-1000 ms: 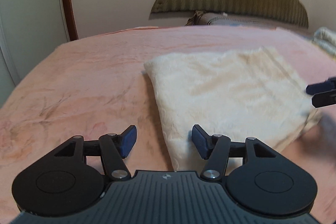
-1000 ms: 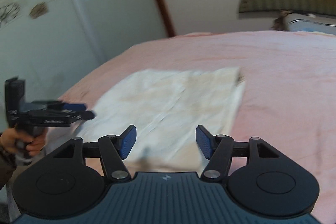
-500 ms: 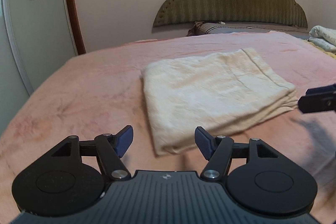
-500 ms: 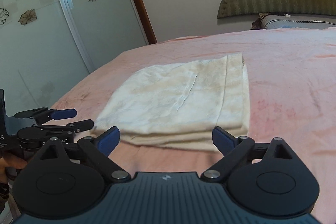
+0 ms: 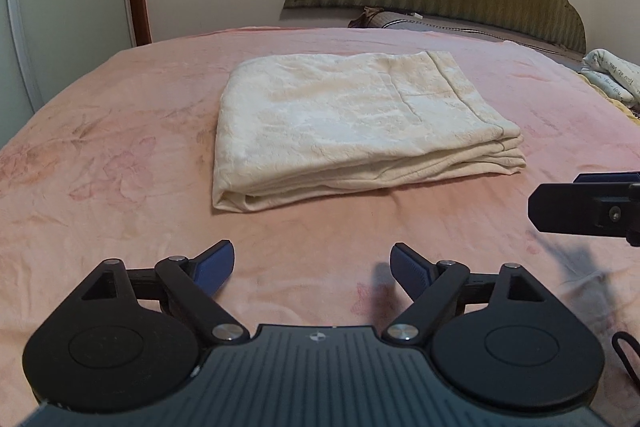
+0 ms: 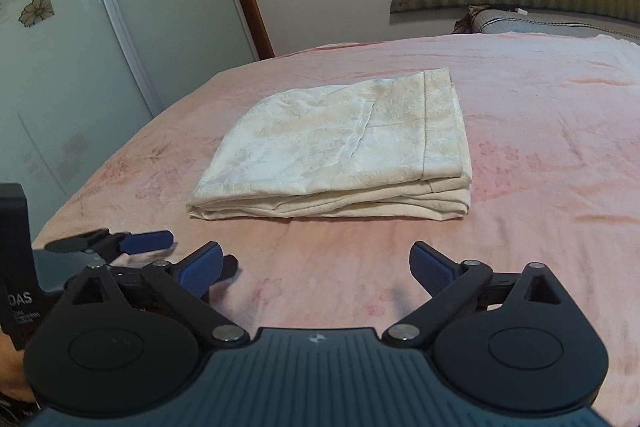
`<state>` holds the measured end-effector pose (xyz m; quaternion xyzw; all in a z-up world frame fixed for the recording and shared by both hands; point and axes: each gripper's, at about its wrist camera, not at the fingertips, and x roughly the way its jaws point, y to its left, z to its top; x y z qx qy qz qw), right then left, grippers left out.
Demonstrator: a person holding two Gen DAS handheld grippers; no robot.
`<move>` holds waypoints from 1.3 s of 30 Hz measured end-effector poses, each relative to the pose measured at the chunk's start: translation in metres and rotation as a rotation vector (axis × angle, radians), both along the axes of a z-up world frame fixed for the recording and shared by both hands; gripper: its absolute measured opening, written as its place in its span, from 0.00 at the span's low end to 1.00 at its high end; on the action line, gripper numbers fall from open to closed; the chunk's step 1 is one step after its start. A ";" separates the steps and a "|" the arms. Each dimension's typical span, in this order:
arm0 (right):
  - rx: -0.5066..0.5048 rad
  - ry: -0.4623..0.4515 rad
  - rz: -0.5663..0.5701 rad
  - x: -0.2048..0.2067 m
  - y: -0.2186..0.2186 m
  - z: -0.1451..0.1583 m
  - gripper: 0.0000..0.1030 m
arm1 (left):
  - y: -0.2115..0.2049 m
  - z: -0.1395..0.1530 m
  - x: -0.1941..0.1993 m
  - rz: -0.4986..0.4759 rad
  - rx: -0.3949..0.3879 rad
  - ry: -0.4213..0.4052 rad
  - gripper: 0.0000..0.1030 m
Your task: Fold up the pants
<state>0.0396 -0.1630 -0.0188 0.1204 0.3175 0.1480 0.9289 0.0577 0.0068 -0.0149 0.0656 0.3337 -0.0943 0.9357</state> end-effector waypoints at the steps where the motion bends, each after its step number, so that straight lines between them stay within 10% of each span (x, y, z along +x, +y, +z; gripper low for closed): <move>1: 0.004 0.004 -0.007 0.000 0.001 0.000 0.98 | 0.000 -0.001 0.000 0.008 0.001 0.004 0.87; 39: -0.168 0.004 -0.103 0.006 0.020 -0.053 0.99 | 0.007 -0.016 0.003 0.130 0.004 -0.033 1.00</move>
